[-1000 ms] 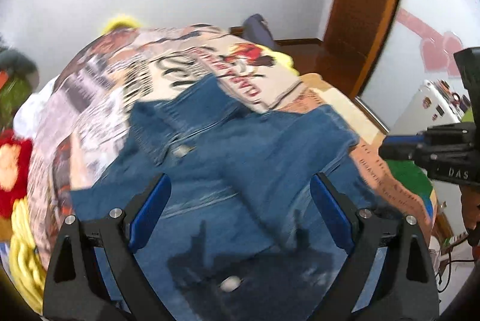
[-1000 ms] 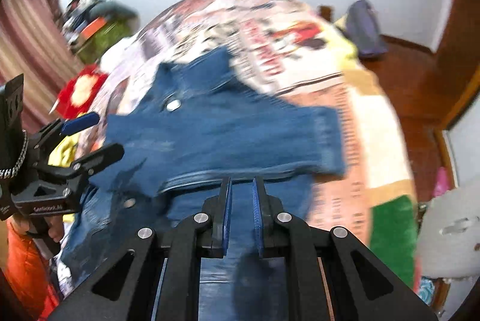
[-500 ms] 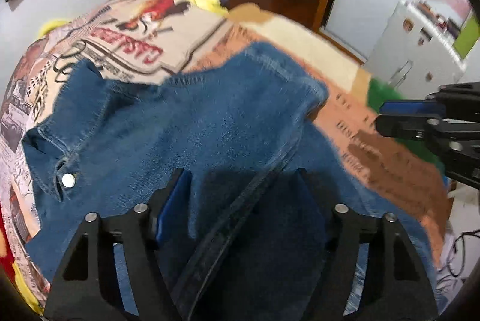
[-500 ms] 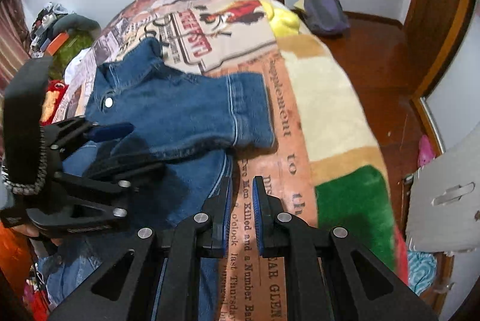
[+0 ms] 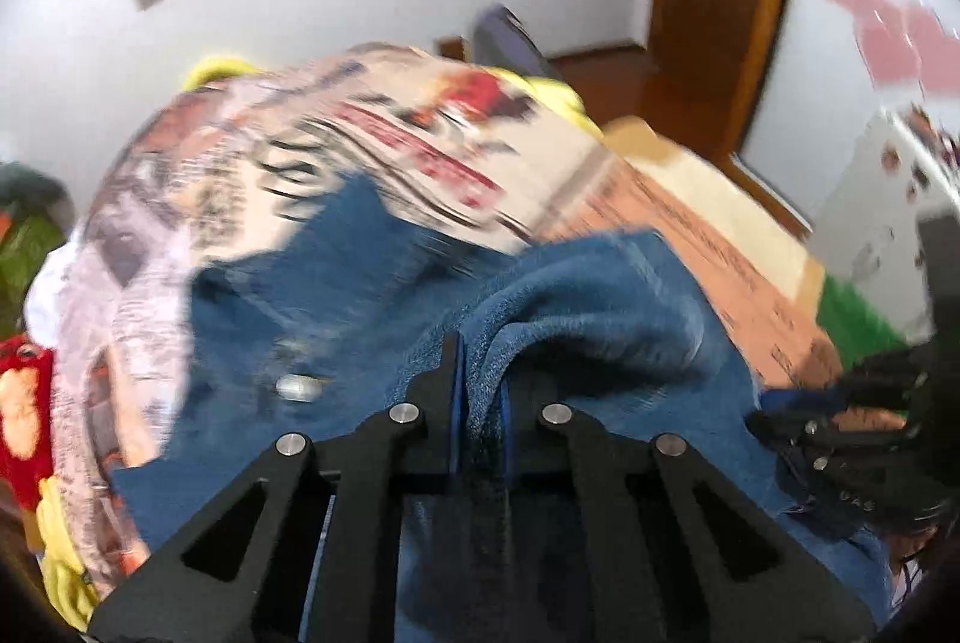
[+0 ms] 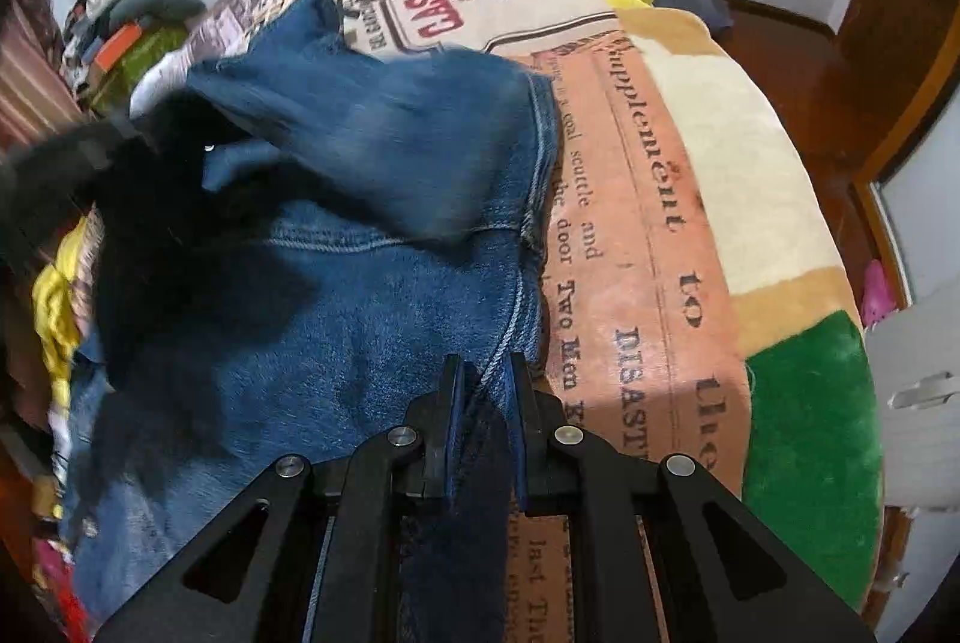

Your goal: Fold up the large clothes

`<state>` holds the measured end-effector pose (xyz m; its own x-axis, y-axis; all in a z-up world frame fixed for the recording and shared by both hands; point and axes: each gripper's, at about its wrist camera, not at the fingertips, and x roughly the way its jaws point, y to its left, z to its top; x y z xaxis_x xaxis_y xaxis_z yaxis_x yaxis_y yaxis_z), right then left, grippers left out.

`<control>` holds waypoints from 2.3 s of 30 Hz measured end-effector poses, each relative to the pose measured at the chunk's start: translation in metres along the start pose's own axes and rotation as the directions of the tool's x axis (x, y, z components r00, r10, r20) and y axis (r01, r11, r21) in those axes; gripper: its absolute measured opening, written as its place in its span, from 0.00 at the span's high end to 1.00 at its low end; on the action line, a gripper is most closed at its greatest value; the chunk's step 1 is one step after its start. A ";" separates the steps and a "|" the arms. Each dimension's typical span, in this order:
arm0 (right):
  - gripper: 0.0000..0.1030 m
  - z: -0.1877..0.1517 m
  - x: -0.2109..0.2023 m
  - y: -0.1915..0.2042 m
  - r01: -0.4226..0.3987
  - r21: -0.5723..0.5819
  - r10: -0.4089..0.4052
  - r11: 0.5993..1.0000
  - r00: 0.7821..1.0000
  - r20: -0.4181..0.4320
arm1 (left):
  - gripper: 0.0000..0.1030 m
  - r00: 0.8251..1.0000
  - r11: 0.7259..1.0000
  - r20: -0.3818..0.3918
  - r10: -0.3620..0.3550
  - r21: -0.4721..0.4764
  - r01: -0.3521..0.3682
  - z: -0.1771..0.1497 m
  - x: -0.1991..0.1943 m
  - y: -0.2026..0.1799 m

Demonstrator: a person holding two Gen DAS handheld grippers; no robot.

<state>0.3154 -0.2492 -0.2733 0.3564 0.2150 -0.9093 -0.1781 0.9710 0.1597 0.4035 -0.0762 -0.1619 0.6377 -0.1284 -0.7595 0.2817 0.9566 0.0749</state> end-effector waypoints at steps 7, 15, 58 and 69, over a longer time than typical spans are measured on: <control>0.91 -0.004 0.001 0.008 0.048 -0.028 -0.048 0.998 0.999 0.010 | 0.91 0.999 0.986 0.028 0.046 -0.160 -0.041 -0.034 -0.047 0.080; 0.91 -0.008 0.005 0.020 0.098 -0.061 -0.097 0.993 0.995 0.020 | 0.76 0.989 0.941 -0.143 -0.020 -0.336 -0.030 -0.141 -0.024 0.119; 0.91 0.032 -0.035 0.078 0.034 -0.203 -0.019 0.979 0.997 0.078 | 0.40 0.993 0.945 -0.080 0.083 -0.309 -0.104 -0.147 -0.074 0.156; 0.91 0.009 0.025 0.109 0.153 -0.409 -0.135 0.900 0.988 0.072 | 0.25 0.977 0.967 -0.192 0.092 -0.216 -0.134 -0.160 -0.007 0.132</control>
<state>0.3136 -0.1365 -0.2753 0.4425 0.0889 -0.8923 -0.4805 0.8637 -0.1522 0.3217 0.0925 -0.2502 0.5111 0.0130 -0.8594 0.0325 0.9989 0.0344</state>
